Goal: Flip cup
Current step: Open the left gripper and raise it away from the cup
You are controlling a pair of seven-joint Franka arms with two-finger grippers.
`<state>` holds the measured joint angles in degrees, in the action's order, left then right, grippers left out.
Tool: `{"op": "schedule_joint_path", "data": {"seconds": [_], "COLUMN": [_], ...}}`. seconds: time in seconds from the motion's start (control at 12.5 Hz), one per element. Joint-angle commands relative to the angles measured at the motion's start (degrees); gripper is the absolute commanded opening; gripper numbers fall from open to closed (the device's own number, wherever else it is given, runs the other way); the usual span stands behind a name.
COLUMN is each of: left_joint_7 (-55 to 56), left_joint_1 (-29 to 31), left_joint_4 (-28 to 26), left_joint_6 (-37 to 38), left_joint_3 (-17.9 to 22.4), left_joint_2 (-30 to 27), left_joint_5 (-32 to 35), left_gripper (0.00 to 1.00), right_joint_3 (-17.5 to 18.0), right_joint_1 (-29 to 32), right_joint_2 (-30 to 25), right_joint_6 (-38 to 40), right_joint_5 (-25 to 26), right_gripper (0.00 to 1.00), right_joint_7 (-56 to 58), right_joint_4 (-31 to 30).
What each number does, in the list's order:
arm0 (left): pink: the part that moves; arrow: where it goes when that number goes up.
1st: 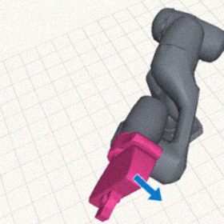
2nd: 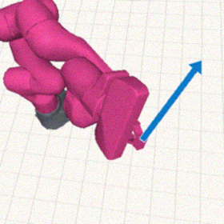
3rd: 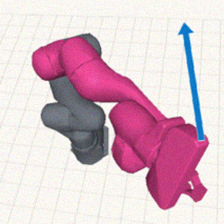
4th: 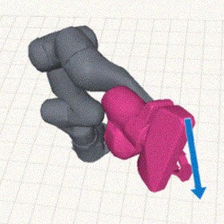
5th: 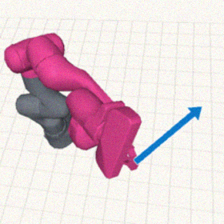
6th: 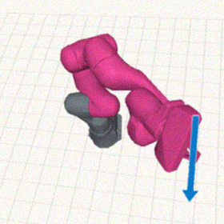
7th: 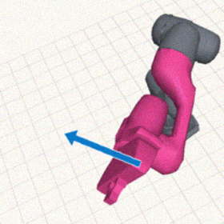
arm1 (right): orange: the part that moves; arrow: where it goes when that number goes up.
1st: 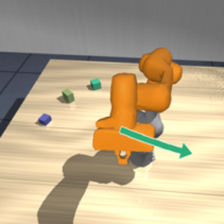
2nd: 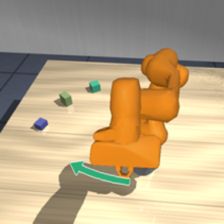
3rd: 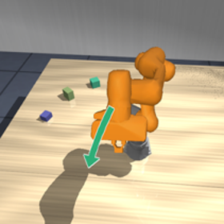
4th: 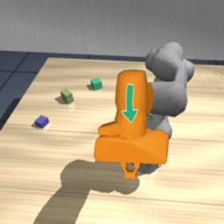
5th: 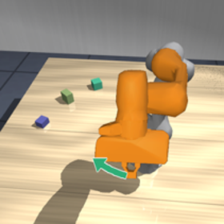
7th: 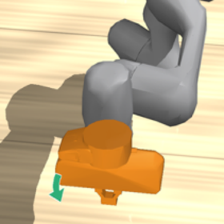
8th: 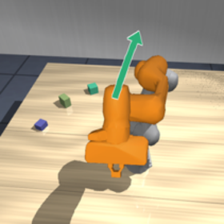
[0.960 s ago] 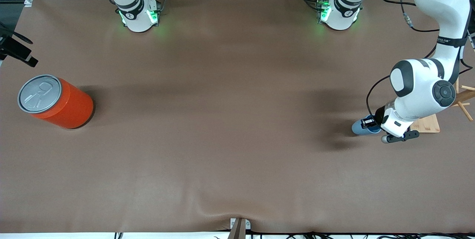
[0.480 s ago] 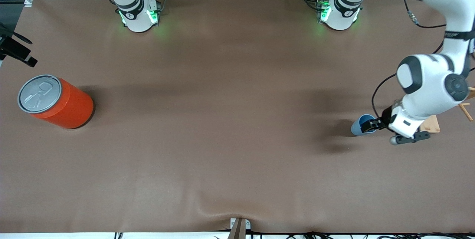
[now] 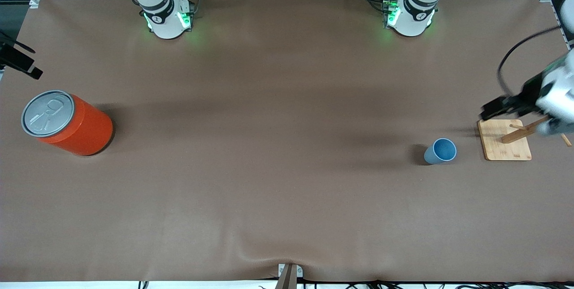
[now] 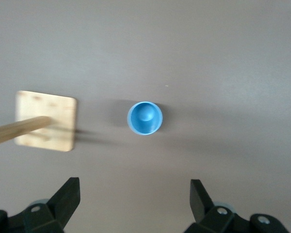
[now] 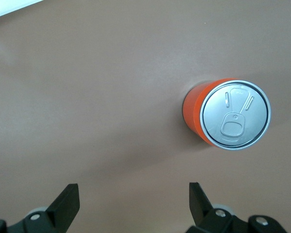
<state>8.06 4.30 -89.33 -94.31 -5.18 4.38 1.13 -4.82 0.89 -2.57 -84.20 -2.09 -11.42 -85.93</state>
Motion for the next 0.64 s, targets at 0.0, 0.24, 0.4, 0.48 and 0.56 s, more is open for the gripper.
{"op": "schedule_joint_path", "data": {"seconds": [0.0, 0.24, 0.4, 0.48, 0.56], "left_joint_7": [1.16, 2.23, 8.52, 9.77, 9.61], "left_joint_1": [-0.17, 0.27, 0.44, 0.27, 0.09], "left_joint_4": [7.75, 5.23, 1.45, 1.53, 1.70], "left_joint_6": [10.60, 13.09, 12.84, 12.83, 12.92], "left_joint_3": [-2.28, -3.44, -3.44, -3.44, -3.44], "left_joint_2": [0.63, -6.04, -8.33, -8.25, -8.08], "left_joint_5": [3.35, 2.13, -2.77, -3.06, -2.98], "left_gripper": [1.00, 1.00, 1.00, 1.00, 1.00], "right_joint_3": [0.87, 0.95, 1.91, 2.36, 3.93], "right_joint_1": [1.04, 0.95, 0.69, 0.77, 1.12], "right_joint_2": [-0.94, -0.77, -0.77, -0.77, -0.77], "right_joint_6": [-0.18, -0.26, -0.35, -0.35, -0.35], "right_joint_5": [-0.02, 1.29, 3.58, 3.76, 5.06], "right_gripper": [1.00, 1.00, 1.00, 1.00, 1.00], "right_joint_7": [0.08, 0.08, 0.08, 0.17, 0.43], "right_joint_4": [-0.90, -0.90, -0.90, -0.90, -0.90]}}
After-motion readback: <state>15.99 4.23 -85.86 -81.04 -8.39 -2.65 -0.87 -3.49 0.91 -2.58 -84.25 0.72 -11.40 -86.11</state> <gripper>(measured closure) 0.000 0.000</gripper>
